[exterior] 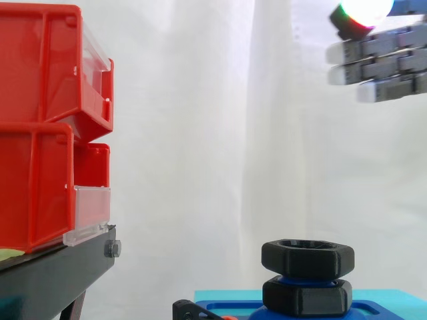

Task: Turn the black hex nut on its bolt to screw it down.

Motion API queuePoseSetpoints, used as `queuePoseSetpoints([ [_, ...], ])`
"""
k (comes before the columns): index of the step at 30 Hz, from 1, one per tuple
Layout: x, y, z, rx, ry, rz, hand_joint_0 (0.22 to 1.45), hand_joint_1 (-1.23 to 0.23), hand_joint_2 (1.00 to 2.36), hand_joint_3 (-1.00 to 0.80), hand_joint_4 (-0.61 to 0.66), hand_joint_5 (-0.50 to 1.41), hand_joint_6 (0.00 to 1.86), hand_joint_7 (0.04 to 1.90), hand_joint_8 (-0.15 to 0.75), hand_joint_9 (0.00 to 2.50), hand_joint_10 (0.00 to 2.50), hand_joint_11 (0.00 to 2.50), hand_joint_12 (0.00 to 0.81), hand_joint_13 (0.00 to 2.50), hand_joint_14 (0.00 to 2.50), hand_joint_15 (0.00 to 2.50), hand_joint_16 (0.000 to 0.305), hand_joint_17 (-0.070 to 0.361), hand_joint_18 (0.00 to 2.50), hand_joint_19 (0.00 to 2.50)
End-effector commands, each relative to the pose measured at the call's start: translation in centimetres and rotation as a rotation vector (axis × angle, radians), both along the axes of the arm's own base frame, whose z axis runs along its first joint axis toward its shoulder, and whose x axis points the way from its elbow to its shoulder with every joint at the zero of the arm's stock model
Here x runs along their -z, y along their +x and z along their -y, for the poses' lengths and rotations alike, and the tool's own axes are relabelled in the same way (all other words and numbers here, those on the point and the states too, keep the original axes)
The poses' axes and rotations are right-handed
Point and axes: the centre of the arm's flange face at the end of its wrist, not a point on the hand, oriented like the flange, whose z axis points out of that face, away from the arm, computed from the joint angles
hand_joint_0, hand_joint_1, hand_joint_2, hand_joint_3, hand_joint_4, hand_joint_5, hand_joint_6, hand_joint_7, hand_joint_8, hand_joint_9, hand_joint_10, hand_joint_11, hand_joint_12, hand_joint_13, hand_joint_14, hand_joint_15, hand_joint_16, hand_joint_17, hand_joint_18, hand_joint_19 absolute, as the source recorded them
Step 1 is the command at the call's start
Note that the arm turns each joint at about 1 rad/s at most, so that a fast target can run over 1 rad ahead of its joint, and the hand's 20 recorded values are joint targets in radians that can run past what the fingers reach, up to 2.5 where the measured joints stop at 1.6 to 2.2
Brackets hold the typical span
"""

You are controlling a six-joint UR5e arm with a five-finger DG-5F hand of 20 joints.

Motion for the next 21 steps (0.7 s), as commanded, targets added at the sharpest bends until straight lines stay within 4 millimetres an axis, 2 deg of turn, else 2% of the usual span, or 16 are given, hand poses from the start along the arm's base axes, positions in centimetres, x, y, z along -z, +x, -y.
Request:
queuePoseSetpoints([
  [1,0.6,3.3,-0.3,-0.016,-0.066,-0.026,0.49,-0.45,1.00,-0.50,0.13,-0.27,0.50,0.66,0.224,0.10,0.00,0.00,0.331,0.08,0.00,0.00,0.059,0.132,0.25,0.06],
  [2,0.5,4.3,-0.3,-0.016,-0.090,-0.026,0.49,-0.45,1.00,-0.50,0.13,-0.27,0.50,0.66,0.223,0.10,0.00,0.00,0.331,0.08,0.00,0.00,0.059,0.132,0.25,0.06],
  [6,1.7,6.1,-0.4,-0.013,-0.170,-0.029,0.49,-0.45,1.00,-0.50,0.13,-0.27,0.50,0.65,0.224,0.10,0.00,0.00,0.330,0.08,0.00,0.00,0.058,0.131,0.26,0.07],
  [9,1.9,6.4,-0.8,-0.007,-0.296,-0.016,0.50,-0.45,1.00,-0.50,0.13,-0.27,0.50,0.65,0.224,0.10,0.00,0.00,0.330,0.09,0.00,0.00,0.058,0.130,0.26,0.08],
  [14,1.8,6.6,-1.3,0.004,-0.400,-0.007,0.50,-0.45,1.00,-0.50,0.14,-0.27,0.50,0.65,0.225,0.11,0.00,0.00,0.330,0.09,0.00,0.00,0.058,0.131,0.27,0.07],
  [15,1.9,6.7,-1.7,0.010,-0.482,0.002,0.50,-0.45,1.00,-0.50,0.14,-0.27,0.50,0.66,0.226,0.11,0.00,0.00,0.333,0.08,0.00,0.00,0.058,0.131,0.26,0.07],
  [21,4.1,7.7,-2.6,0.005,-0.605,-0.016,0.50,-0.45,1.00,-0.50,0.16,-0.25,0.50,0.68,0.227,0.10,0.00,0.00,0.336,0.03,0.00,0.00,0.058,0.131,0.21,0.05],
])
